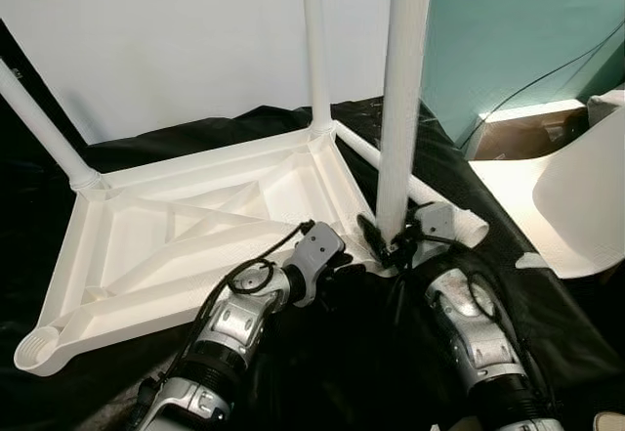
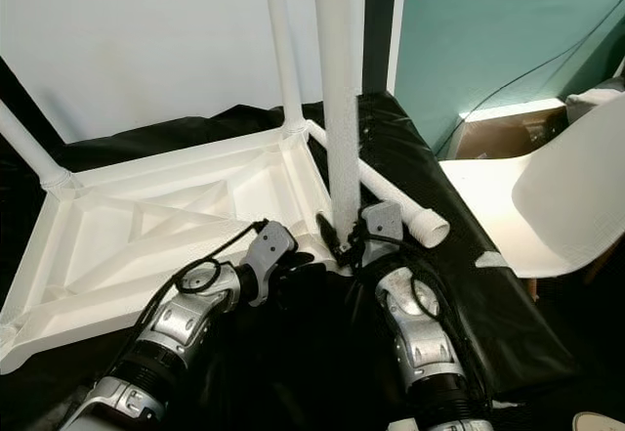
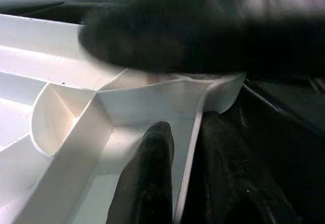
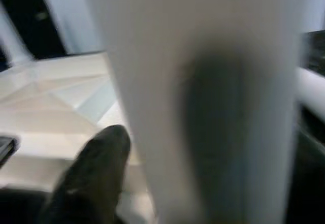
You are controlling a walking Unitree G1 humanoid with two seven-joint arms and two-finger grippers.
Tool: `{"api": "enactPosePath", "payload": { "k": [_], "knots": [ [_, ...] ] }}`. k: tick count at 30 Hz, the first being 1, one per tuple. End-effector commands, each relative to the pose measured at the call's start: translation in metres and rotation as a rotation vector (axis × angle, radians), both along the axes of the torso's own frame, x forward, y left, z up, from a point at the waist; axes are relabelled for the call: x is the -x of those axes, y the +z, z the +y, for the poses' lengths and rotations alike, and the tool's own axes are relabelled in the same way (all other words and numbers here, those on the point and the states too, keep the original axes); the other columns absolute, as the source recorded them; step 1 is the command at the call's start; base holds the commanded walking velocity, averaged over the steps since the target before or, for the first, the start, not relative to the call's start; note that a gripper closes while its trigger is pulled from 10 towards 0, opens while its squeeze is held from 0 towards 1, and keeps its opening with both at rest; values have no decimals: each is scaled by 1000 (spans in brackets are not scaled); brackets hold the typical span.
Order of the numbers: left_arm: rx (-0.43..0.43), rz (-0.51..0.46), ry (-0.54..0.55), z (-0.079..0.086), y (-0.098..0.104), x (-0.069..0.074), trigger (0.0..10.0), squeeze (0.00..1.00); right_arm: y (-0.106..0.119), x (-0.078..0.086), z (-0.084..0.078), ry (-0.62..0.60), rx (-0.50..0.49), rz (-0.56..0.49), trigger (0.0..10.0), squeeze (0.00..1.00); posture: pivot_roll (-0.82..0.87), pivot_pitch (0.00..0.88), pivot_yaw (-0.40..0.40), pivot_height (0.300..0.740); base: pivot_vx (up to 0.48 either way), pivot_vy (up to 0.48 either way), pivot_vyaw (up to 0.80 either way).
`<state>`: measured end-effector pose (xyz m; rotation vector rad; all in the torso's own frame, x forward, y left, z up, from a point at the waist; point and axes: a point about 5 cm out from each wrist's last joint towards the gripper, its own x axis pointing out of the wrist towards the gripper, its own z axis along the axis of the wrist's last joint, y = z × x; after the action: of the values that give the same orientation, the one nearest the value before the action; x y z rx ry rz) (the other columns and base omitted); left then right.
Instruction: Building children table
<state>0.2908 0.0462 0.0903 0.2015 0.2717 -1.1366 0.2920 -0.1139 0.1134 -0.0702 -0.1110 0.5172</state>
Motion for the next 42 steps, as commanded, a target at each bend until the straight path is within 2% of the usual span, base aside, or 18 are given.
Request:
{"api": "enactPosePath", "payload": {
  "k": [1,3,4,6,9,14,17,18,22,28,30,31,32,33,36,38,40,42],
  "knots": [
    [-62,171,-22,-1,-36,19,10000,0,-1,-1,9,115,18,25,10000,847,49,0,43,740,0,0,0],
    [-62,172,-22,-1,-36,19,10000,0,-1,-1,8,134,29,22,10000,847,49,0,43,740,0,0,0],
    [-62,171,-22,-1,-36,18,10000,0,1,-1,6,166,47,7,10000,0,49,0,43,740,0,0,0],
    [-61,170,-24,-2,-36,18,10000,0,8,-4,0,230,71,-16,10000,0,45,0,43,740,0,0,0],
    [-61,169,-24,-3,-36,18,10000,0,11,-6,-3,252,80,-20,10000,0,43,0,44,740,0,0,0],
    [-62,173,-27,-4,-36,18,10000,0,25,-16,-20,388,161,-4,10000,0,34,0,49,740,0,0,0],
    [-63,173,-28,-4,-36,18,10000,0,27,-17,-23,404,174,-4,10000,0,34,0,49,740,0,0,0],
    [-63,172,-29,-4,-35,18,10000,0,29,-18,-25,422,183,-3,0,0,35,0,49,740,0,0,0],
    [-62,171,-28,-4,-35,17,10000,0,33,-15,-29,506,206,17,0,0,36,0,45,740,0,0,0],
    [-58,173,-24,-4,-35,17,10000,0,26,-17,-30,485,190,55,0,0,37,0,43,740,0,0,0],
    [-56,174,-21,-4,-36,17,10000,0,11,-18,-27,371,172,63,0,0,37,0,42,740,0,0,0],
    [-56,174,-21,-4,-36,17,10000,0,11,-18,-27,371,172,63,0,0,37,0,42,740,0,0,0],
    [-56,173,-20,-4,-36,17,10000,0,7,-17,-23,283,146,40,0,0,36,0,41,740,0,0,0],
    [-56,173,-20,-4,-36,17,10000,0,7,-17,-23,283,146,40,0,0,36,0,41,740,0,0,0],
    [-55,171,-20,-5,-36,17,10000,0,1,-14,-12,44,55,-5,0,0,37,0,36,740,0,0,0],
    [-55,171,-20,-5,-36,17,10000,0,1,-14,-12,44,55,-5,0,0,37,0,36,740,0,0,0],
    [-55,170,-21,-5,-36,17,10000,0,-1,-13,-10,-67,13,-9,0,0,37,0,36,740,0,0,0],
    [-54,170,-21,-5,-36,17,10000,0,-1,-13,-9,-101,-4,-8,0,0,40,0,36,740,0,0,0]
  ]
}}
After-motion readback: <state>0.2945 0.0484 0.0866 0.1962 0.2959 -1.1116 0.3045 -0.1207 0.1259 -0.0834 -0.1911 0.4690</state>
